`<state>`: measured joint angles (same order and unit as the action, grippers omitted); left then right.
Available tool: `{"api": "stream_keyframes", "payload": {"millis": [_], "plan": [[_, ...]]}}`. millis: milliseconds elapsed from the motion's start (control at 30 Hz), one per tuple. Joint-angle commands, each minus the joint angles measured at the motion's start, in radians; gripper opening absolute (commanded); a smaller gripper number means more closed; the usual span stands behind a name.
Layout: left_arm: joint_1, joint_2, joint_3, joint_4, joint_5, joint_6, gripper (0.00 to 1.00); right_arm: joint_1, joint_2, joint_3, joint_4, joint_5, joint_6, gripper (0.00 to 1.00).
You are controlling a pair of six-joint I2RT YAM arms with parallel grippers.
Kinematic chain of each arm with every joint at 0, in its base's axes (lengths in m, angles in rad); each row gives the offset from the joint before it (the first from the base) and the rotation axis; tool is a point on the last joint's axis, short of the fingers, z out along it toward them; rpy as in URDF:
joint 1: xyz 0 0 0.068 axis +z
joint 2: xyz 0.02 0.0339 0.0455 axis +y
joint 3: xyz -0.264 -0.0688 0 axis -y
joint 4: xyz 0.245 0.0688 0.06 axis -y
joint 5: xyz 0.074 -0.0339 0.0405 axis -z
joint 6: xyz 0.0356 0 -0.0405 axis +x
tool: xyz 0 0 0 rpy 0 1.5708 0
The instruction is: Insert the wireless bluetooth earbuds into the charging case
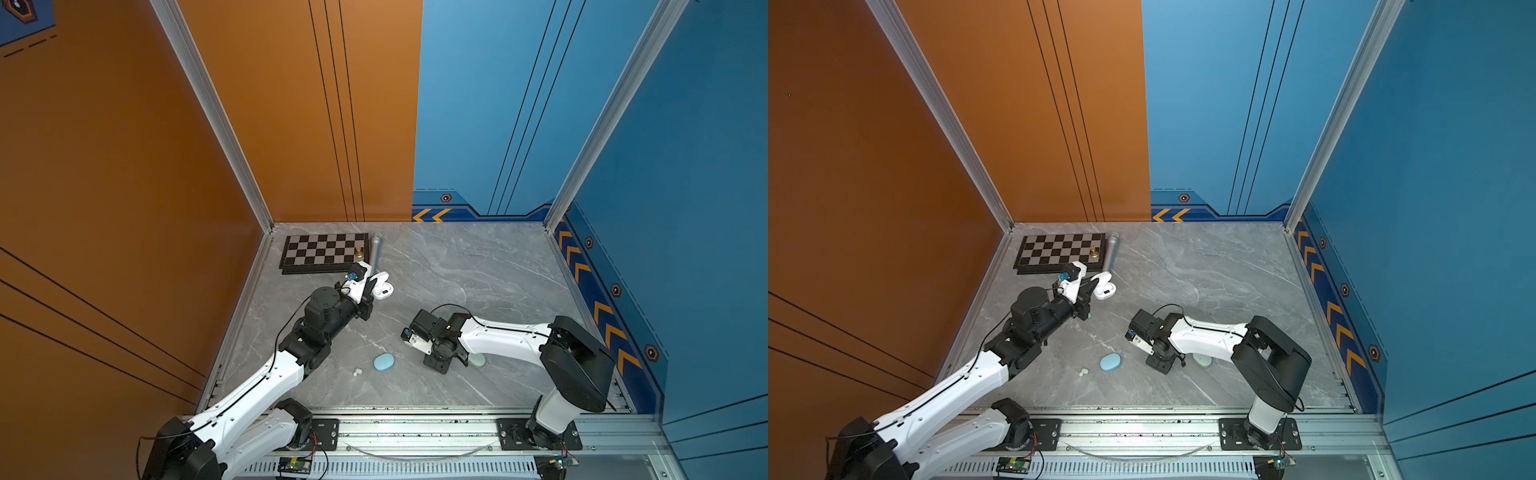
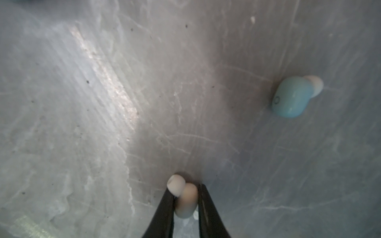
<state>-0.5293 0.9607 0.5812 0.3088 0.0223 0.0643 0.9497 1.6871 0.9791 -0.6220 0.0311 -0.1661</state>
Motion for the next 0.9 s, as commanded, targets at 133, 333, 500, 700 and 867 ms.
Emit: {"api": "stream_keyframes", "payload": {"millis": [133,333,500,700,867], "plan": [[0.01,-0.007,0.013,0.008,0.008,0.017,0.0,-0.026,-0.012,0.031,-0.056,0.007,-0.019,0.13],[0.009,0.013,0.031,0.007,0.021,0.019,0.0,-0.121,-0.033,0.074,-0.058,0.039,-0.068,0.13],[0.011,0.025,0.043,0.007,0.032,0.023,0.0,-0.229,0.015,0.111,-0.055,0.042,-0.121,0.14],[0.01,0.03,0.052,0.008,0.039,0.021,0.0,-0.333,0.107,0.184,-0.043,0.027,-0.139,0.15],[0.01,0.03,0.058,0.007,0.033,0.022,0.0,-0.352,0.154,0.208,-0.026,0.015,-0.144,0.19]]}}
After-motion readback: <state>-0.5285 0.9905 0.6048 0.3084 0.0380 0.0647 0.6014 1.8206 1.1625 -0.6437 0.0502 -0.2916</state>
